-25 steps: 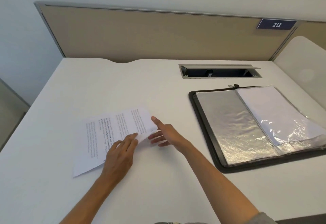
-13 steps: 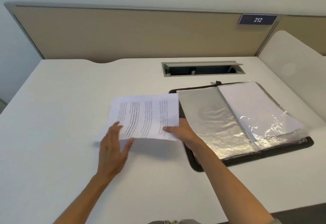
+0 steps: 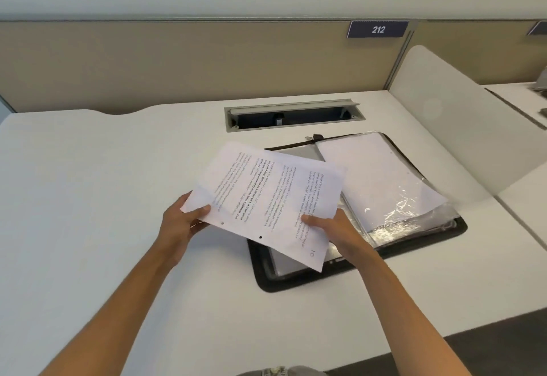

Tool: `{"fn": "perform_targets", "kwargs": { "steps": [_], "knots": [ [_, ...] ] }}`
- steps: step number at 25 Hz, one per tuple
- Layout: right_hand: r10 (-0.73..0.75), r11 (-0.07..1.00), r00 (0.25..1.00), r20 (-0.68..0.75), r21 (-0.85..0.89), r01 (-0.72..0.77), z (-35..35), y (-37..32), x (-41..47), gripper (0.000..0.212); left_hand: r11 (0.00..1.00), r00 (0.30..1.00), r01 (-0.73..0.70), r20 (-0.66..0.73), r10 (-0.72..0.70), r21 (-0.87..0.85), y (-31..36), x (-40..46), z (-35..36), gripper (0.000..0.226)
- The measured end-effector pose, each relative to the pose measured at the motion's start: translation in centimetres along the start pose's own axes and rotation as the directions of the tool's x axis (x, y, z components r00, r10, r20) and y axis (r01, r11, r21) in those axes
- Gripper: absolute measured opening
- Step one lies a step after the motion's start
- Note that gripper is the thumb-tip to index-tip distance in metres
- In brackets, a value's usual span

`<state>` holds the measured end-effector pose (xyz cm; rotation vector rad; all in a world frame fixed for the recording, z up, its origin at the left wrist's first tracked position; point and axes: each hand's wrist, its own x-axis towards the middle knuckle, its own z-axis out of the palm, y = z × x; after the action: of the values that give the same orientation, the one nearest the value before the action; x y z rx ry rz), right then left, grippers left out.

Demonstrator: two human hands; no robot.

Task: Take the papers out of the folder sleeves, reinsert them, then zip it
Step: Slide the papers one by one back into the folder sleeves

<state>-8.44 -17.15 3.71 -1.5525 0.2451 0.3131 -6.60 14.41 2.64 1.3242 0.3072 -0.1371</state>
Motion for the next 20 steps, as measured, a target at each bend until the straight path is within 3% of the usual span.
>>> {"fn": "perform_targets", "kwargs": {
  "steps": [2, 4, 6, 8, 9, 11, 13, 14, 18, 20],
  "knots": [
    [-0.009, 0.999, 0.998, -0.068, 0.032, 0.011, -2.2, 0.7, -0.4, 0.041, 0.980, 0.997, 0.070, 0.050, -0.062, -0.185, -0.2, -0.3, 3.0, 0.019],
    [0.009, 0.996, 0.987, -0.159, 0.091, 0.006, -3.9, 1.3, -0.9, 0.038, 0.945, 0.982, 0.136, 0.165, -0.089, -0.298, -0.8, -0.8, 5.7, 0.037],
    [0.034, 0.989, 0.970, -0.241, 0.146, 0.001, -5.6, 2.0, -1.3, 0.036, 0.989, 0.956, 0.089, 0.288, -0.051, -0.121, -2.2, -1.4, 8.3, 0.061],
    [0.040, 0.984, 0.950, -0.308, 0.179, 0.017, -7.0, 2.3, -1.8, 0.037, 0.948, 0.937, -0.141, 0.348, 0.034, 0.284, -4.0, -2.0, 10.7, 0.058],
    [0.036, 0.981, 0.941, -0.336, 0.191, 0.030, -7.6, 2.4, -2.0, 0.037, 0.843, 0.926, -0.256, 0.370, 0.073, 0.473, -4.9, -2.3, 11.5, 0.057],
    [0.037, 0.976, 0.925, -0.377, 0.212, 0.047, -8.6, 2.7, -2.5, 0.035, 0.464, 0.867, -0.486, 0.475, 0.149, 0.741, -6.6, -2.4, 12.7, 0.063],
    [0.050, 0.970, 0.912, -0.408, 0.235, 0.052, -9.2, 3.1, -3.1, 0.037, 0.062, 0.784, -0.616, 0.604, 0.148, 0.785, -8.1, -2.4, 13.2, 0.061],
    [0.056, 0.970, 0.906, -0.419, 0.240, 0.051, -9.5, 3.3, -3.3, 0.039, -0.029, 0.762, -0.634, 0.630, 0.150, 0.773, -8.6, -2.3, 13.2, 0.054],
    [0.070, 0.967, 0.873, -0.483, 0.248, 0.059, -10.1, 3.9, -4.9, 0.042, -0.053, 0.669, -0.716, 0.705, 0.235, 0.696, -8.1, -1.9, 13.4, 0.029],
    [0.067, 0.960, 0.852, -0.520, 0.265, 0.086, -10.3, 3.9, -6.3, 0.038, 0.009, 0.668, -0.729, 0.708, 0.227, 0.685, -6.6, -1.9, 13.9, 0.025]
  ]
}}
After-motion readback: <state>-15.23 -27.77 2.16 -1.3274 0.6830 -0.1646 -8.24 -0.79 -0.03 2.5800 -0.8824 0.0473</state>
